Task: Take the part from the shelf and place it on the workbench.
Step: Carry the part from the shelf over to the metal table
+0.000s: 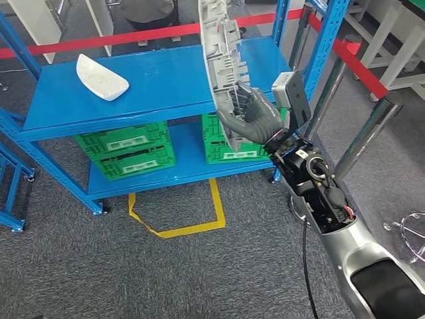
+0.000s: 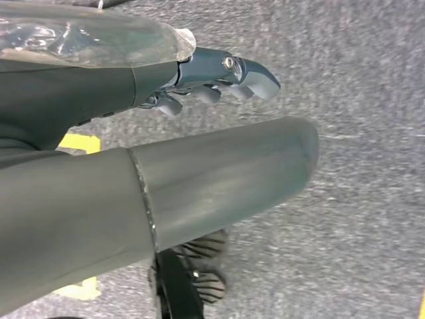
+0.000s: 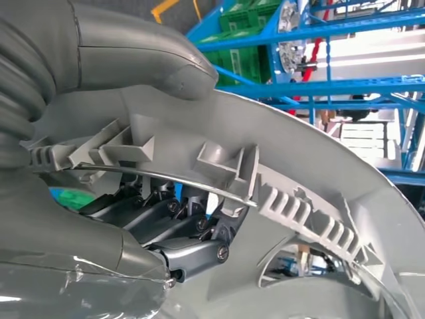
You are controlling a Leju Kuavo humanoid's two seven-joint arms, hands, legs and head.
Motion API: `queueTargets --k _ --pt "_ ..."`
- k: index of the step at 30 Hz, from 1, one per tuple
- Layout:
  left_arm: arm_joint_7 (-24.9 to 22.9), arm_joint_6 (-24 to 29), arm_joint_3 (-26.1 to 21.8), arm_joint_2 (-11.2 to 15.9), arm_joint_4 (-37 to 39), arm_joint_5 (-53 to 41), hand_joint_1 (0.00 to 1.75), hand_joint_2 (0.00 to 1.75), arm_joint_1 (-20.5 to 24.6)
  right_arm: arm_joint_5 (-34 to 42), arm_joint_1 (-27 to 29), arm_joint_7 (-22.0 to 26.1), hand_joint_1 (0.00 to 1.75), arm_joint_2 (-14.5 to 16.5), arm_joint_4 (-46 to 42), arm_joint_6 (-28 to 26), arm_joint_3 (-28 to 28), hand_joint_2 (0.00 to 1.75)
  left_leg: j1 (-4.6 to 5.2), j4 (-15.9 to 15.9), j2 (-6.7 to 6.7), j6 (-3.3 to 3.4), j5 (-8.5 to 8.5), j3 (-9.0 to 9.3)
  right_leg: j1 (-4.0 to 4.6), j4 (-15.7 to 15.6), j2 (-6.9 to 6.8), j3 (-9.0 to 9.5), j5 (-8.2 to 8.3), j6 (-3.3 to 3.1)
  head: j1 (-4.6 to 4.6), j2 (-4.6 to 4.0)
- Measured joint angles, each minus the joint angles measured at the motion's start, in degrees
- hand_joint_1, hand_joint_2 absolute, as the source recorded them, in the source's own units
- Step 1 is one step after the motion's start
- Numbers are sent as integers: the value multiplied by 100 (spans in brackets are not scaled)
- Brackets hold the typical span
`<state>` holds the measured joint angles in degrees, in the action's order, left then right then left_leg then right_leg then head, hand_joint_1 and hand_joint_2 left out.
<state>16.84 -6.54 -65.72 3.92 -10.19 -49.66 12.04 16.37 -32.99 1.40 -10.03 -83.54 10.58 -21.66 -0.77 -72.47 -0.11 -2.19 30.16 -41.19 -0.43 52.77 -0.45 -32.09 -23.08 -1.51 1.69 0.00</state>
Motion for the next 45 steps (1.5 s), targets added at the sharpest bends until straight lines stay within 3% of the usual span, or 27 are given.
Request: queueTargets --k 2,3,5,6,8,9,10,13,14,15,16,18,20,23,25,28,29,30,31,33,35,39,41,43,44,45 --pt "-4 0 0 0 0 -14 0 0 12 0 1 -3 175 0 -1 3 2 175 0 385 0 26 -333 437 0 49 13 -204 121 29 -32 0" --pt "-7 0 0 4 0 -21 0 0 25 0 1 -5 175 1 -3 5 4 175 11 817 0 49 -361 805 9 76 20 -282 165 51 -43 0" --pt "-10 0 0 13 0 -37 0 0 63 1 -2 -21 175 2 -13 4 20 175 35 1685 -6 127 -164 1418 28 129 13 -381 254 106 -49 0" --pt "-13 -1 0 17 0 -52 0 0 76 1 -2 -37 175 2 -24 1 30 175 54 1925 -9 170 -83 1562 33 135 6 -413 303 137 -39 0" --pt "-19 -8 0 14 0 -83 0 0 74 2 5 -85 175 1 -49 -26 53 175 51 2011 -2 269 -106 1533 20 148 9 -469 369 205 -25 0" --pt "-25 -13 0 10 0 -97 0 0 68 2 18 -113 175 1 -63 -42 65 175 43 2011 8 315 -146 1505 11 235 17 -515 293 232 -18 0" --pt "-31 -16 0 7 0 -107 0 0 63 4 37 -140 175 -1 -81 -58 78 175 31 2018 20 359 -190 1478 4 454 25 -597 126 255 -7 0" --pt "-61 -19 0 -1 0 -129 0 0 62 11 129 -197 175 -2 -148 -85 107 175 34 2003 35 411 -294 1361 -14 1658 31 -966 -582 306 60 0" --pt "-70 -20 0 -2 0 -132 0 0 60 12 163 -208 175 -2 -165 -93 112 175 36 1990 34 406 -319 1323 -14 1907 31 -1005 -685 314 75 0" --pt "-78 -19 0 -3 0 -133 0 0 58 13 192 -215 175 -2 -180 -101 116 175 38 1973 32 400 -337 1289 -14 1908 31 -926 -670 312 91 0" --pt "-80 -19 0 -4 0 -137 0 0 57 13 213 -222 175 -3 -196 -108 123 175 39 1954 31 393 -347 1264 -13 1671 31 -732 -559 300 110 0" --pt "-81 -17 0 -13 0 -159 0 0 63 13 229 -232 175 -3 -237 -125 152 175 47 1916 33 371 -356 1228 2 828 34 -181 -283 243 151 0" --pt "-91 -12 0 -27 0 -189 0 0 81 12 232 -231 175 -4 -290 -142 199 175 61 1880 38 329 -374 1170 36 274 34 108 -191 182 171 0" --pt "-114 -4 0 -49 0 -223 0 0 106 7 286 -226 175 -16 -365 -154 275 175 64 1862 45 243 -391 1105 38 152 23 100 -195 114 178 0" --pt "-122 -2 1 -57 0 -234 0 0 126 5 319 -228 175 -24 -395 -150 299 175 61 1624 38 183 -207 993 0 103 9 96 -147 53 139 0" --pt "-133 -9 2 -56 0 -240 0 0 137 3 330 -228 175 -39 -421 -146 330 175 31 470 33 110 362 455 -12 89 4 30 -85 4 36 0" --pt "-137 -14 1 -56 0 -242 0 0 135 4 337 -228 175 -39 -425 -146 334 175 19 170 34 93 447 312 -12 93 8 6 -68 2 11 0" --pt "-138 -18 1 -57 0 -244 0 0 134 4 346 -228 175 -39 -428 -149 335 175 7 94 34 81 412 276 -12 98 15 -12 -55 8 -9 0" --pt "-139 -20 2 -56 0 -246 0 0 136 4 356 -230 175 -39 -431 -150 337 175 -6 261 35 76 269 356 -13 106 21 -27 -44 14 -26 0" --pt "-139 -20 2 -49 0 -247 0 0 150 5 371 -233 175 -39 -445 -154 342 175 -28 1083 36 82 -136 762 -12 136 29 -52 -32 40 -50 0" --pt "-139 -24 2 -45 0 -247 0 0 172 6 371 -233 175 -44 -471 -154 353 175 -22 1689 29 119 -351 1034 8 182 34 -103 -16 91 -60 0" --pt "-142 -33 2 -53 0 -247 0 0 178 10 372 -238 175 -49 -494 -156 372 175 -5 1798 22 264 -450 1005 -2 234 39 -184 -19 235 -14 0" --pt "-141 -40 2 -55 0 -247 0 0 192 13 370 -242 175 -51 -494 -155 375 175 -17 1822 31 347 -521 960 -19 644 40 -336 -362 283 29 0" --pt "-141 -55 1 -55 0 -247 0 0 194 13 369 -243 175 -54 -492 -144 375 175 -5 1818 33 380 -576 888 -20 1472 40 -606 -868 314 97 0" --pt "-141 -61 1 -56 0 -247 0 0 191 13 369 -242 175 -54 -489 -137 373 175 1 1815 32 381 -603 849 -20 1808 40 -696 -1027 323 122 0" --pt "-140 -67 0 -57 0 -247 0 0 188 12 370 -240 175 -54 -484 -128 372 175 5 1811 29 379 -630 811 -19 1957 39 -697 -1080 323 139 0"
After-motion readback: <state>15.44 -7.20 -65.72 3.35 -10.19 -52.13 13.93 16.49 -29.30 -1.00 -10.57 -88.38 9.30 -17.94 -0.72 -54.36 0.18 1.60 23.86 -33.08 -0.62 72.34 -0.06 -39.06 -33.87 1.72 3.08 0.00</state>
